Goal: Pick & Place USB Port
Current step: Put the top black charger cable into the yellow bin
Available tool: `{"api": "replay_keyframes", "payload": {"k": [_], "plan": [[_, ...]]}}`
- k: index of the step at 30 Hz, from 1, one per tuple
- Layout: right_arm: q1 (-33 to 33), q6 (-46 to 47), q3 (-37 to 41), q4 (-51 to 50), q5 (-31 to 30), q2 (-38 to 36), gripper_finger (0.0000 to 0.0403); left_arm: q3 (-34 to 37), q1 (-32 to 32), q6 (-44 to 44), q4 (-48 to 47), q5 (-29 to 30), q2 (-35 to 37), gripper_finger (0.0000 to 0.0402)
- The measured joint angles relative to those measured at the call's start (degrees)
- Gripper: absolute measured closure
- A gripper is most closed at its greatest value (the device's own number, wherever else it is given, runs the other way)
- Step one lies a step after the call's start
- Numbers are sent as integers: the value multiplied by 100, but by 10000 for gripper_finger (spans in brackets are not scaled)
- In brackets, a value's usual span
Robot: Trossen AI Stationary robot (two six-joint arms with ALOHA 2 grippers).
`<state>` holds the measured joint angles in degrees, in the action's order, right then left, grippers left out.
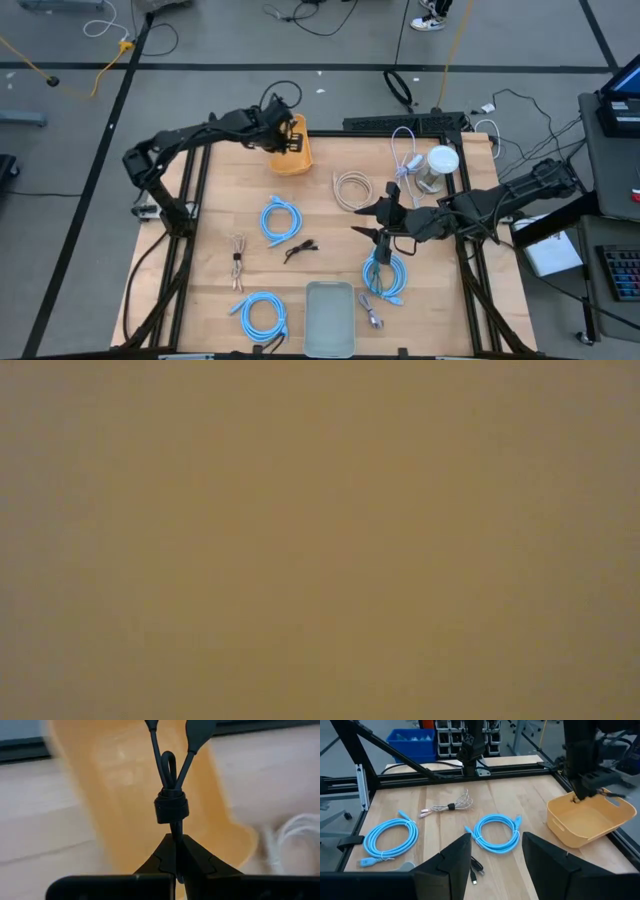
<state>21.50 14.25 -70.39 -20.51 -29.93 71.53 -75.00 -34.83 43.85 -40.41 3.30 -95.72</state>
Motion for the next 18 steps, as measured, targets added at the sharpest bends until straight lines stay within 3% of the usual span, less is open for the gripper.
{"api": "replay_keyframes", "payload": {"k": [5,18], "plan": [[0,1,0,5,0,0,234,-7,132,758,158,40,-146,394],[0,1,0,25,-1,0,234,-7,356,929,-344,427,-240,394]]}}
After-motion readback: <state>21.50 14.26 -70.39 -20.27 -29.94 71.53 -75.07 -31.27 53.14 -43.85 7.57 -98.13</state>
